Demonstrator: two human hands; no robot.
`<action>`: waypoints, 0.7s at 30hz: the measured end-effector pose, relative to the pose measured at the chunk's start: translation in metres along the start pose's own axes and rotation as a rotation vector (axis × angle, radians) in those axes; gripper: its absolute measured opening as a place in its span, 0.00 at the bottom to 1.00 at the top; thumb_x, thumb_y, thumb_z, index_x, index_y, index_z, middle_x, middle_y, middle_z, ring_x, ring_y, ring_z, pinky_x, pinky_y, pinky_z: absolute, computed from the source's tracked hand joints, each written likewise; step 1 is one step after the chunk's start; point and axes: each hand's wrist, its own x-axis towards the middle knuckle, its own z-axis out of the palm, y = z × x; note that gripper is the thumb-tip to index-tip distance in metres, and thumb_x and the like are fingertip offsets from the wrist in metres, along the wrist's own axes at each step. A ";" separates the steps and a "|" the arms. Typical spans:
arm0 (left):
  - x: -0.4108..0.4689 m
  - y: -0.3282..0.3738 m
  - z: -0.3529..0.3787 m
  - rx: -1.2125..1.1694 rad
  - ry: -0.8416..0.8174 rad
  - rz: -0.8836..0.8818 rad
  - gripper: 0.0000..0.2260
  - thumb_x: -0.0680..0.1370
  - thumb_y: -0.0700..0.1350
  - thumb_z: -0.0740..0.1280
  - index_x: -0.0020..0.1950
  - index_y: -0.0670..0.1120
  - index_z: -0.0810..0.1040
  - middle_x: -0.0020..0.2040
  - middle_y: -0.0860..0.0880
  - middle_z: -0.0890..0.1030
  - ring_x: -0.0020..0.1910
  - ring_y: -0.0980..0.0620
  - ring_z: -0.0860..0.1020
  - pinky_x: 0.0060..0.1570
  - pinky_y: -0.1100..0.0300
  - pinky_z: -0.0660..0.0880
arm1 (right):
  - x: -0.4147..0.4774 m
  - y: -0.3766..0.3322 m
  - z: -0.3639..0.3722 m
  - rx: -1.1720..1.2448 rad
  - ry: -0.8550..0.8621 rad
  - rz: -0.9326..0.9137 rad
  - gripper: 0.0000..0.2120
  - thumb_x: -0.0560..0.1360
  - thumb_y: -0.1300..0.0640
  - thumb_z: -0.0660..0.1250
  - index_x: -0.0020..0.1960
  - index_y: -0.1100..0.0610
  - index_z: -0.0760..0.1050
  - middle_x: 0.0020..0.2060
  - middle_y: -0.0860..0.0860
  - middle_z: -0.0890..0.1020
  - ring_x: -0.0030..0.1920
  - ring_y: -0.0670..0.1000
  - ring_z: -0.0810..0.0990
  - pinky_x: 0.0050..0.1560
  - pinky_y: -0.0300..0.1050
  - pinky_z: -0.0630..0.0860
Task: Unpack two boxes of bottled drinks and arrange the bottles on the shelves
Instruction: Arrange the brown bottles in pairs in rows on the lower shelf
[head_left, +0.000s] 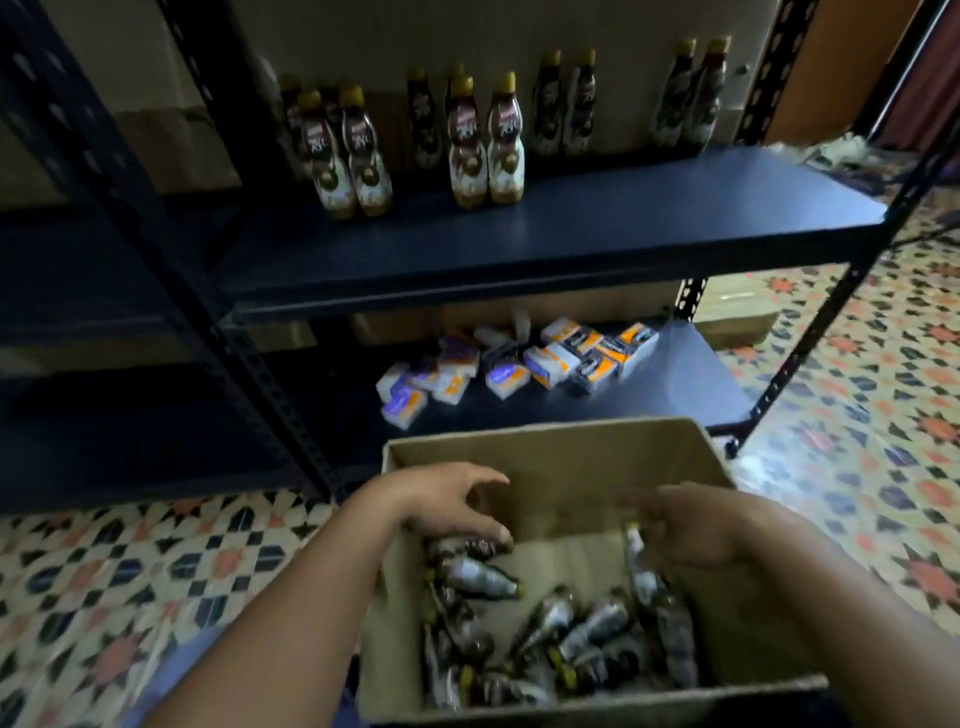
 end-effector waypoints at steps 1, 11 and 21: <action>0.003 -0.002 0.005 0.014 -0.035 -0.031 0.37 0.75 0.61 0.73 0.80 0.55 0.63 0.74 0.52 0.72 0.69 0.53 0.72 0.63 0.65 0.68 | 0.002 -0.001 0.007 0.043 -0.030 0.005 0.36 0.76 0.42 0.73 0.79 0.40 0.62 0.70 0.46 0.78 0.68 0.47 0.76 0.61 0.34 0.68; 0.054 -0.039 0.055 0.062 0.027 -0.081 0.38 0.76 0.59 0.72 0.82 0.51 0.60 0.79 0.49 0.67 0.76 0.45 0.67 0.73 0.57 0.65 | 0.039 0.007 0.068 0.019 -0.082 0.072 0.33 0.78 0.41 0.69 0.80 0.46 0.63 0.69 0.53 0.78 0.66 0.55 0.78 0.62 0.44 0.72; 0.117 -0.091 0.123 -0.133 0.076 -0.173 0.29 0.77 0.52 0.74 0.76 0.49 0.70 0.71 0.45 0.77 0.68 0.45 0.75 0.64 0.59 0.70 | 0.132 0.026 0.123 0.101 -0.124 -0.017 0.28 0.79 0.45 0.69 0.77 0.46 0.68 0.69 0.47 0.78 0.66 0.52 0.76 0.64 0.46 0.74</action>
